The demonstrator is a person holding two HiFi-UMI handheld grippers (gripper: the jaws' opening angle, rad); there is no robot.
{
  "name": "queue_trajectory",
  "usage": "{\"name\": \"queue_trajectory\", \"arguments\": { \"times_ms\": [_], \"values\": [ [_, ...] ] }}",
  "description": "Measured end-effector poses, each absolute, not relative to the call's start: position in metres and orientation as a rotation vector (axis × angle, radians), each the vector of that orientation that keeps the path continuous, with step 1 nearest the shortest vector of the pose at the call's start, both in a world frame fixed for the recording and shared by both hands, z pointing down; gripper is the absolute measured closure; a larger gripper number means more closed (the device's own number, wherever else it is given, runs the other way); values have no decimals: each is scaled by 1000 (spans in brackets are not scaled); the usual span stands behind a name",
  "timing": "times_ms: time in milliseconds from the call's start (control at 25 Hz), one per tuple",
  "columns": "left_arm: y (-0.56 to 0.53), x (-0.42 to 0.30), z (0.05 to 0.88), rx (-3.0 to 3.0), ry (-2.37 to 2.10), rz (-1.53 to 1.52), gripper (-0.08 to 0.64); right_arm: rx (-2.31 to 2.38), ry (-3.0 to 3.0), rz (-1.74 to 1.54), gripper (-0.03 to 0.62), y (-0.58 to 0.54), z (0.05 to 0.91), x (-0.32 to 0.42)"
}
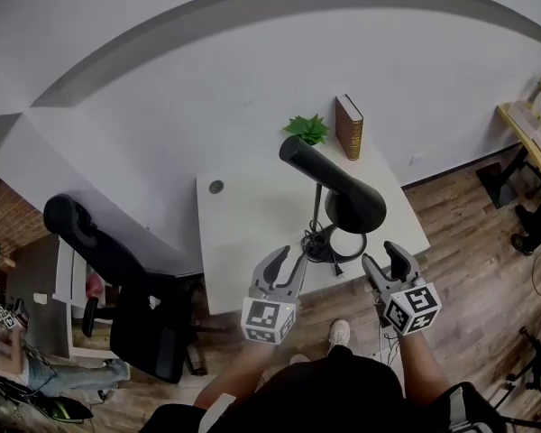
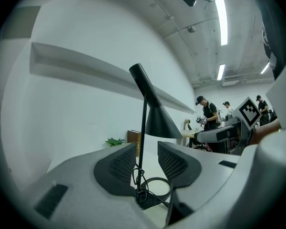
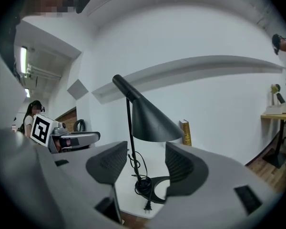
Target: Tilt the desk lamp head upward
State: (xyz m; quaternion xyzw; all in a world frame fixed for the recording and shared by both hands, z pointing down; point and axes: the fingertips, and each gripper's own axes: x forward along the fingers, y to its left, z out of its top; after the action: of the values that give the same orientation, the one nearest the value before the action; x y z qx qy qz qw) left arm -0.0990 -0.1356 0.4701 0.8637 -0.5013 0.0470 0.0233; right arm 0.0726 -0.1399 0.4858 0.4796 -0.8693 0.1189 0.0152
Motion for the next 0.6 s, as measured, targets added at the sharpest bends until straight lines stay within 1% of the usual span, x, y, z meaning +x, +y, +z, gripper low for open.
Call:
{"name": "queue_trajectory", "arguments": {
  "times_ms": [200, 600],
  "values": [
    [-153, -85, 472, 2689, -1516, 169, 434, 1464, -2760, 504, 371, -154, 487, 76],
    [-189, -69, 483, 2682, -1545, 248, 434, 1415, -2883, 984, 368, -179, 497, 94]
  ]
}}
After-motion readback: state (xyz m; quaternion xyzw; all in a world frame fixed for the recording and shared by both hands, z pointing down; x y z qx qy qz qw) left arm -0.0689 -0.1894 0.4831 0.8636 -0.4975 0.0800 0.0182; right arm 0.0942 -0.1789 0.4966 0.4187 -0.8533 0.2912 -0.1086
